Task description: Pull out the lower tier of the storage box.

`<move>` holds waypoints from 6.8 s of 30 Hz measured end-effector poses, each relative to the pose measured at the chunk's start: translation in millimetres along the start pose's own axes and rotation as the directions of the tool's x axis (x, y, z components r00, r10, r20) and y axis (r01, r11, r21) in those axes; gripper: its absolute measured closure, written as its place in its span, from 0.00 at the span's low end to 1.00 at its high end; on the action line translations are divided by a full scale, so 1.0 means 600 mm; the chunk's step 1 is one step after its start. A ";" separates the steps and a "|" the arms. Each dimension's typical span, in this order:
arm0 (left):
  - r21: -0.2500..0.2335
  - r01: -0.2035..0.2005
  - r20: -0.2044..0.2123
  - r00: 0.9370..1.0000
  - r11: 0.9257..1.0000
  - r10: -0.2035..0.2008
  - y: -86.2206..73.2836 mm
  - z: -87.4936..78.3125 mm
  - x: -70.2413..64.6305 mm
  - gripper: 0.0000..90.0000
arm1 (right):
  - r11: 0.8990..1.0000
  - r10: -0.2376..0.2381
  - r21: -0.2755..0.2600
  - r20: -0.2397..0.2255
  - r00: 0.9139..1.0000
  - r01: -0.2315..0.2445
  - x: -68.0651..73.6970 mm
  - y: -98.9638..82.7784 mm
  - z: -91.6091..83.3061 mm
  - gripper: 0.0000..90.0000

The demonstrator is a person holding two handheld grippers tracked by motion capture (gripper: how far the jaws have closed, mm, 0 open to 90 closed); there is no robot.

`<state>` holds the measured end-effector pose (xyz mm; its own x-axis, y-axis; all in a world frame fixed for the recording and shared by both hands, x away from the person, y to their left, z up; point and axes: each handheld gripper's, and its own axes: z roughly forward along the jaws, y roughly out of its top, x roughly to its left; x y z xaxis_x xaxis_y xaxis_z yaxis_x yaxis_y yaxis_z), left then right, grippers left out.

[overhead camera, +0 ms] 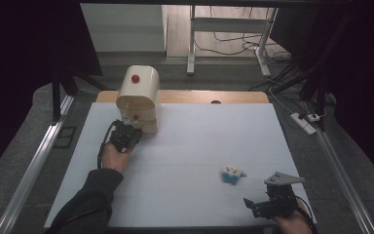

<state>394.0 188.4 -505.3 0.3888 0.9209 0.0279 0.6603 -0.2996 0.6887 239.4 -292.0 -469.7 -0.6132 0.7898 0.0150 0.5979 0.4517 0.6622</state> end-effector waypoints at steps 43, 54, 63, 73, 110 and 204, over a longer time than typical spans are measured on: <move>0.024 0.026 -0.039 0.999 0.999 -0.025 0.000 -0.003 -0.013 0.81 | 1.000 -0.002 -0.005 0.000 1.000 0.002 0.000 -0.001 -0.001 0.00; 0.042 0.012 -0.030 0.999 0.999 -0.011 -0.015 -0.022 -0.023 0.81 | 1.000 0.002 -0.007 0.003 1.000 -0.002 0.000 -0.001 -0.002 0.00; 0.049 0.017 0.019 1.000 0.999 -0.018 -0.027 -0.036 -0.022 0.81 | 1.000 0.004 -0.012 0.002 1.000 -0.004 0.000 -0.001 -0.003 0.00; 0.034 -0.008 0.088 0.996 0.999 0.005 -0.024 -0.044 -0.014 0.63 | 1.000 0.005 -0.016 0.000 1.000 -0.005 0.000 -0.001 -0.003 0.00; 0.034 -0.129 0.392 0.914 0.991 0.106 0.008 -0.075 0.016 0.00 | 1.000 0.012 -0.010 -0.004 1.000 -0.012 -0.001 -0.004 -0.005 0.00; 0.111 -0.193 0.331 0.932 0.975 0.147 -0.026 -0.062 0.015 0.69 | 1.000 0.005 0.006 -0.011 1.000 -0.005 0.000 -0.005 -0.004 0.00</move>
<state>363.1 210.7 -488.7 0.6721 0.7318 -0.1132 0.6401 -0.4973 0.5857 236.6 -294.5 -469.7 -0.6155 0.7877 0.0266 0.6044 0.4501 0.6574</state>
